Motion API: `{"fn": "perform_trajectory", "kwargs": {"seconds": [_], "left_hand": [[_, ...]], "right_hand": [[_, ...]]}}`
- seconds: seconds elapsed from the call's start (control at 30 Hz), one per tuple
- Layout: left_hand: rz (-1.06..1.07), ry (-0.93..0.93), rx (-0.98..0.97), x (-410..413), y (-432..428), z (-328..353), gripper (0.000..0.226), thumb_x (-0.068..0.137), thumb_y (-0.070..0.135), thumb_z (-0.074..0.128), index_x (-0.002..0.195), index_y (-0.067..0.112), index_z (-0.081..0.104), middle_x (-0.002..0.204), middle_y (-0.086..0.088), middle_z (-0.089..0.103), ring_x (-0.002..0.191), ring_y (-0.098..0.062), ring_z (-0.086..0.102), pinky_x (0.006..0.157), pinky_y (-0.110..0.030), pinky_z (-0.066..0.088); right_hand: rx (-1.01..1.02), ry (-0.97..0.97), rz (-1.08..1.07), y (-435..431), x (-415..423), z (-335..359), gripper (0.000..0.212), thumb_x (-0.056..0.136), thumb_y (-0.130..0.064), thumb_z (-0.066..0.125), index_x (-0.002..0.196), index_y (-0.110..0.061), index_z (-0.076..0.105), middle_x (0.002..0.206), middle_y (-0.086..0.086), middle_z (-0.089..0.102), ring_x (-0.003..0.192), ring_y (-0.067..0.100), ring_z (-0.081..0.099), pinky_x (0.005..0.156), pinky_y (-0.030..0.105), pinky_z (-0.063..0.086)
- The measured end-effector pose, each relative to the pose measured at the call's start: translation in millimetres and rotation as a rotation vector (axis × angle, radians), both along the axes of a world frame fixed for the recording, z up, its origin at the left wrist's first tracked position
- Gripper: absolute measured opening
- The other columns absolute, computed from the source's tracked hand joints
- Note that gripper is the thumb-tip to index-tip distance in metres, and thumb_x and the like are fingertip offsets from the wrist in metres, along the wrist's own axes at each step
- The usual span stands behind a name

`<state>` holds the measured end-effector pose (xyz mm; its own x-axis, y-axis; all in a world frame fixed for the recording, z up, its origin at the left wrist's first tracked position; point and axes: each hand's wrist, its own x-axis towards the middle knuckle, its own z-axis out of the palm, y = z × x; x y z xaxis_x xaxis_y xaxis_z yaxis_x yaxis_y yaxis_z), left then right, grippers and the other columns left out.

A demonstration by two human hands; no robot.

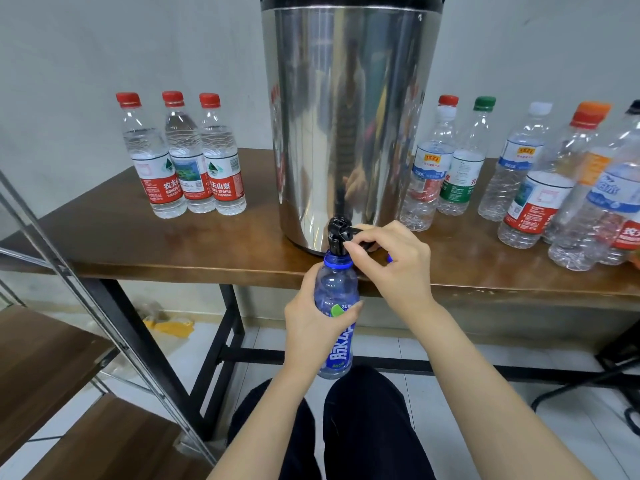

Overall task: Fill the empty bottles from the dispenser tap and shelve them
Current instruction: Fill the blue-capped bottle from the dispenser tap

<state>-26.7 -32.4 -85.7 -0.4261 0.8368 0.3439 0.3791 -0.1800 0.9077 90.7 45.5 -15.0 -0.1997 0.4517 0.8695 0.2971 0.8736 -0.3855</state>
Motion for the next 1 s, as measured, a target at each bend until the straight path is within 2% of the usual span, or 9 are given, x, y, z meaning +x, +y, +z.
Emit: {"fn": "perform_trajectory", "kwargs": {"seconds": [0.1, 0.23, 0.33, 0.53, 0.87, 1.0], "left_hand": [[0.006, -0.009, -0.014, 0.1, 1.5, -1.7, 0.072, 0.068, 0.029, 0.089, 0.124, 0.047, 0.047, 0.107, 0.03, 0.064, 0.098, 0.007, 0.064, 0.081, -0.01, 0.05], [0.008, -0.011, -0.028, 0.9, 2.4, -3.5, 0.074, 0.068, 0.032, 0.089, 0.128, 0.043, 0.048, 0.11, 0.027, 0.065, 0.099, 0.005, 0.064, 0.085, -0.016, 0.053], [0.004, -0.014, -0.034, 0.3, 3.0, -2.4, 0.073, 0.068, 0.031, 0.089, 0.125, 0.048, 0.045, 0.108, 0.031, 0.063, 0.099, 0.006, 0.063, 0.084, -0.015, 0.053], [-0.013, -0.02, -0.046, 0.9, 0.6, 1.2, 0.073, 0.069, 0.028, 0.089, 0.12, 0.054, 0.042, 0.105, 0.044, 0.058, 0.1, 0.01, 0.062, 0.08, -0.007, 0.049], [-0.011, -0.031, -0.019, -0.4, -1.3, 5.9, 0.075, 0.069, 0.021, 0.089, 0.117, 0.054, 0.043, 0.104, 0.046, 0.058, 0.099, 0.013, 0.061, 0.075, -0.004, 0.046], [-0.015, -0.021, -0.017, -0.7, -0.4, 5.0, 0.074, 0.069, 0.021, 0.089, 0.117, 0.054, 0.044, 0.105, 0.045, 0.058, 0.1, 0.014, 0.06, 0.075, -0.003, 0.046]], "right_hand": [[0.009, 0.002, -0.011, -0.7, -0.7, 1.4, 0.021, 0.086, -0.027, 0.068, 0.08, -0.008, 0.074, 0.085, -0.011, 0.064, 0.076, 0.004, 0.054, 0.075, 0.006, 0.039], [0.028, -0.005, -0.012, 0.9, 0.8, 2.0, 0.02, 0.085, -0.025, 0.068, 0.079, -0.007, 0.074, 0.084, -0.008, 0.067, 0.077, 0.002, 0.052, 0.076, 0.005, 0.038], [0.048, -0.011, -0.006, 2.2, 0.9, 2.5, 0.02, 0.085, -0.025, 0.069, 0.08, -0.007, 0.074, 0.086, -0.014, 0.061, 0.078, -0.002, 0.049, 0.077, 0.005, 0.038], [0.054, -0.009, 0.009, 3.1, 1.7, 2.3, 0.02, 0.085, -0.024, 0.069, 0.08, -0.006, 0.075, 0.087, -0.013, 0.061, 0.08, -0.004, 0.048, 0.078, 0.004, 0.037], [0.006, -0.003, 0.036, 1.4, -2.5, 4.7, 0.021, 0.083, -0.026, 0.069, 0.079, -0.006, 0.075, 0.091, -0.013, 0.062, 0.077, 0.007, 0.055, 0.076, 0.006, 0.04], [0.004, 0.0, 0.03, 0.6, -2.8, 5.0, 0.02, 0.084, -0.024, 0.07, 0.078, -0.006, 0.074, 0.091, -0.015, 0.06, 0.077, 0.003, 0.053, 0.076, 0.005, 0.039]]}}
